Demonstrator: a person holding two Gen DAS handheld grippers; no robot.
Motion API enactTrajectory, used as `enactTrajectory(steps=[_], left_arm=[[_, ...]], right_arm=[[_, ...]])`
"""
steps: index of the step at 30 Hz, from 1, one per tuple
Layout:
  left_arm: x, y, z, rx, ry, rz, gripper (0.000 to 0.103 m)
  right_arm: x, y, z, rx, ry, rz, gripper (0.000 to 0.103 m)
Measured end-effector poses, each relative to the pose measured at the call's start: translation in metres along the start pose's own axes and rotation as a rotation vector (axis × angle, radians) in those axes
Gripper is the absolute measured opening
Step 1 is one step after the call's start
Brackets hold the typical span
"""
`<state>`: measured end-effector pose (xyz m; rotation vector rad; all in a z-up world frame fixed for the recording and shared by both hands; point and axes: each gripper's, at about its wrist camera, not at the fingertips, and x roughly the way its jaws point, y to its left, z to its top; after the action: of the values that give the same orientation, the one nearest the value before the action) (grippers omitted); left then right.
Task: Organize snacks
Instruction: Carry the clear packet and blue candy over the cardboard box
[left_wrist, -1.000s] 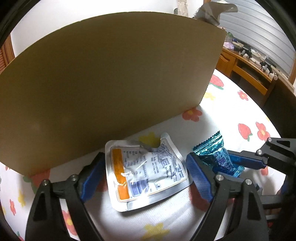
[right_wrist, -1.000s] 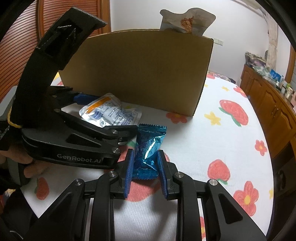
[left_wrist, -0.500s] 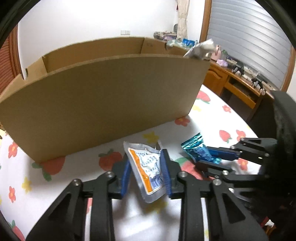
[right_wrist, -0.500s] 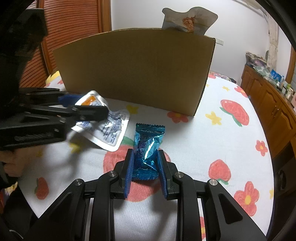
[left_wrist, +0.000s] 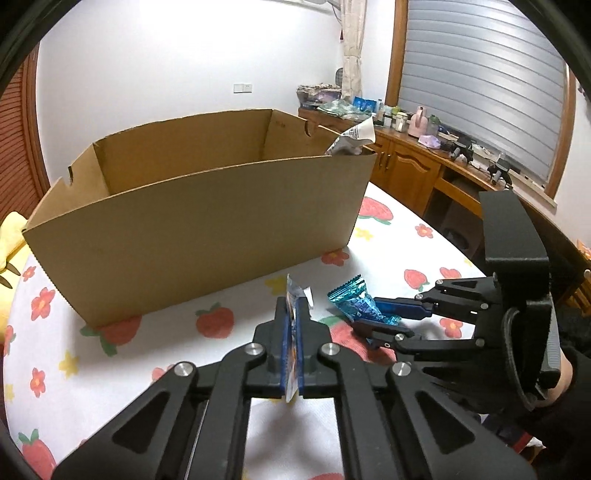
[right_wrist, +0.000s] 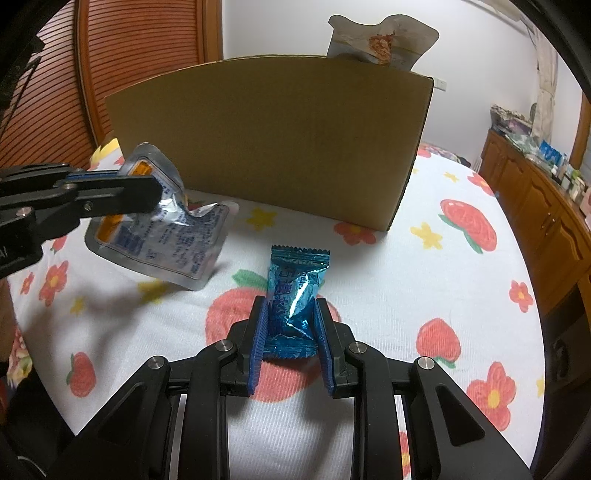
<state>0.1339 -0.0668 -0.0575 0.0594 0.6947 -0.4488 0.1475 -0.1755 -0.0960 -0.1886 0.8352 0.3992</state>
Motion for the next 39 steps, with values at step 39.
enactTrajectory(steps=[39], left_arm=[[-0.059,0.076,0.101,-0.01,-0.201,0.138,0.0]], right_arm=[[-0.081,0.032,0.106,-0.118,-0.287,0.088,0.021]])
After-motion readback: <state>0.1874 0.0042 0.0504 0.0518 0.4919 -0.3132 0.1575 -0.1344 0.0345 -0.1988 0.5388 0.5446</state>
